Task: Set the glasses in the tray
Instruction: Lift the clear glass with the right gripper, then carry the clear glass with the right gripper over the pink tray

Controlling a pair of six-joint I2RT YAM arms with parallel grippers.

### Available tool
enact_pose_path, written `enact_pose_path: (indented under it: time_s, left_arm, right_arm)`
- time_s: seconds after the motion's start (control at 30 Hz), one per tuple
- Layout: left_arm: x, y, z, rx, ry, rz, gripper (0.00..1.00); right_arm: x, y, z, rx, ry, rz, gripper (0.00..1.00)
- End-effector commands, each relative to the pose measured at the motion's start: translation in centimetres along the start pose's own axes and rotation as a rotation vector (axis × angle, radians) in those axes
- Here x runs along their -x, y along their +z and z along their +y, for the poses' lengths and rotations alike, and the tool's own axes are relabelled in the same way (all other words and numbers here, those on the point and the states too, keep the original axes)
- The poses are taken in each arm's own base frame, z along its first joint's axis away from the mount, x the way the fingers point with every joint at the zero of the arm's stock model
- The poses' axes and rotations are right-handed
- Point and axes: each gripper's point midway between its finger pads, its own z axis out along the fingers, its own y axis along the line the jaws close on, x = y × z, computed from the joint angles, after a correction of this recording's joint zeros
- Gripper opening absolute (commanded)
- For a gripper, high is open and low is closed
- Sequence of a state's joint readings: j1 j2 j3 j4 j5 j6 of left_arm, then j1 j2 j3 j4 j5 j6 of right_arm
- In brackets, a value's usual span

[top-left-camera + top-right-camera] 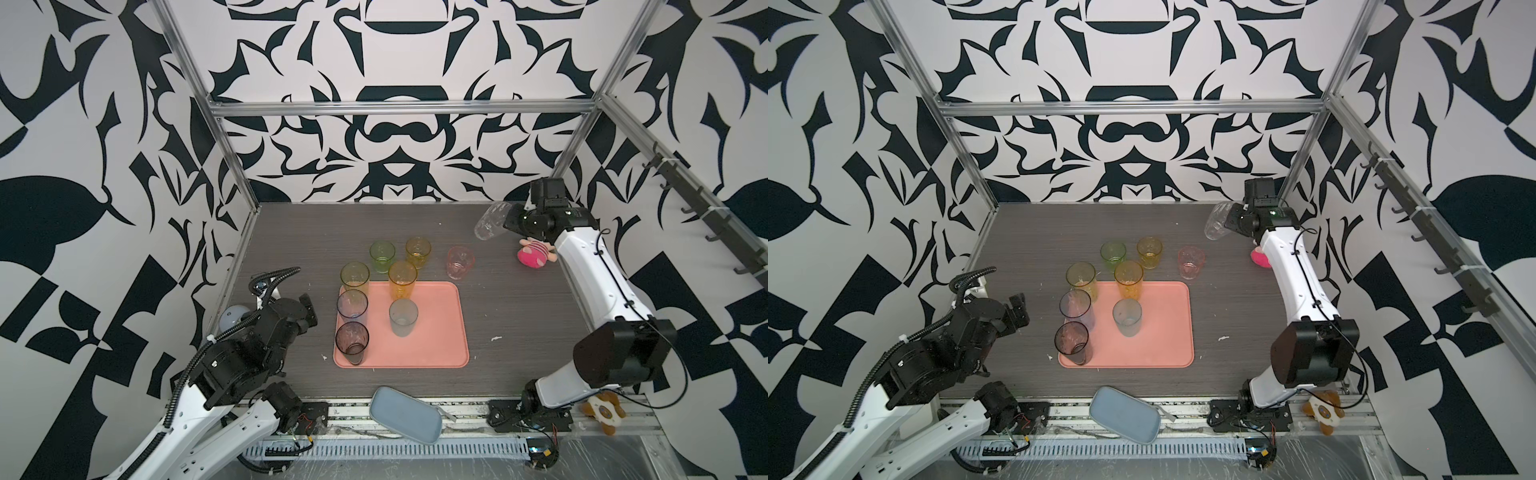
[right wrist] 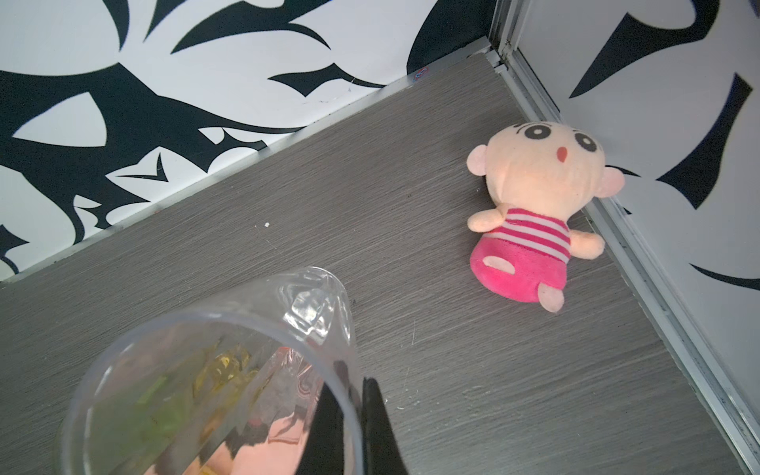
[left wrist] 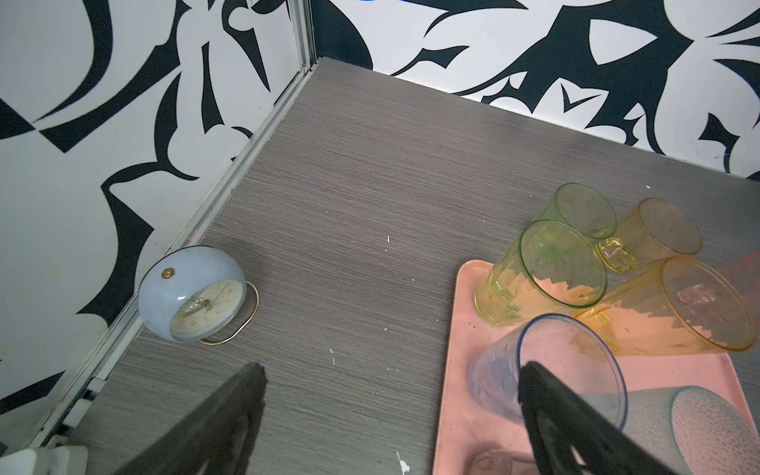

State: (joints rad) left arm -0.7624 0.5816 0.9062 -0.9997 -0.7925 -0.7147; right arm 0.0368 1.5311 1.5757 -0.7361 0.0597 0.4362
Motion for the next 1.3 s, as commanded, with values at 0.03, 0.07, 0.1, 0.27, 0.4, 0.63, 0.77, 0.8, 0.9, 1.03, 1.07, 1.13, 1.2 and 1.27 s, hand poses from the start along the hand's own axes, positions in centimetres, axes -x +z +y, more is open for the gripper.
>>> enact_pose_path:
  time_s: [0.03,0.07,0.1,0.27,0.4,0.63,0.77,0.8,0.9,1.03,1.07,1.13,1.2,1.27]
  left_arm:
    - [-0.6,0.1,0.5,0.015,0.0,0.006,0.99]
    - [-0.6,0.1,0.5,0.014,-0.001,0.006,0.99]
    - [-0.5,0.0,0.5,0.012,-0.003,0.005,0.99]
    - [-0.5,0.0,0.6,0.009,-0.007,0.001,0.99]
    - [-0.6,0.1,0.5,0.008,-0.005,0.005,1.0]
    - [-0.6,0.0,0.5,0.007,-0.006,0.003,0.99]
    - [-0.6,0.0,0.5,0.005,-0.007,0.003,0.99]
    - [-0.6,0.0,0.5,0.005,-0.006,0.005,0.99]
    - [-0.6,0.1,0.4,0.007,-0.003,0.006,0.99]
    - [-0.6,0.1,0.4,0.006,-0.004,0.006,1.0]
    - [-0.6,0.1,0.4,0.005,-0.004,0.006,1.0]
    - [-0.6,0.1,0.4,0.005,-0.004,0.007,1.0]
    - [-0.6,0.1,0.4,0.004,-0.005,0.007,0.99]
    - [-0.6,0.1,0.4,0.004,-0.004,0.008,0.99]
  right_arm:
    - [1.5,-4.1,1.6,0.059,-0.032,-0.074,0.0]
    - [1.4,-4.5,1.8,0.062,-0.04,-0.074,0.0]
    - [1.2,-4.9,2.0,0.067,-0.046,-0.074,0.0]
    - [-0.2,-7.3,3.0,0.075,-0.101,-0.069,0.0]
    - [-1.7,-8.8,3.8,0.089,-0.143,-0.049,0.0]
    - [-5.1,-10.0,5.3,0.108,-0.229,0.02,0.0]
    - [-7.3,-10.2,5.8,0.106,-0.287,0.068,0.0]
    - [-7.8,-10.3,5.9,0.105,-0.297,0.076,0.0]
    - [-9.1,-10.5,6.1,0.103,-0.326,0.098,0.0]
    - [-10.9,-11.0,6.7,0.116,-0.361,0.132,0.0]
    - [-10.9,-10.9,6.4,0.089,-0.371,0.124,0.0]
    - [-11.7,-11.0,6.6,0.089,-0.384,0.139,0.0]
    - [-12.5,-11.0,6.7,0.09,-0.393,0.155,0.0]
    - [-13.4,-10.9,6.7,0.086,-0.402,0.17,0.0]
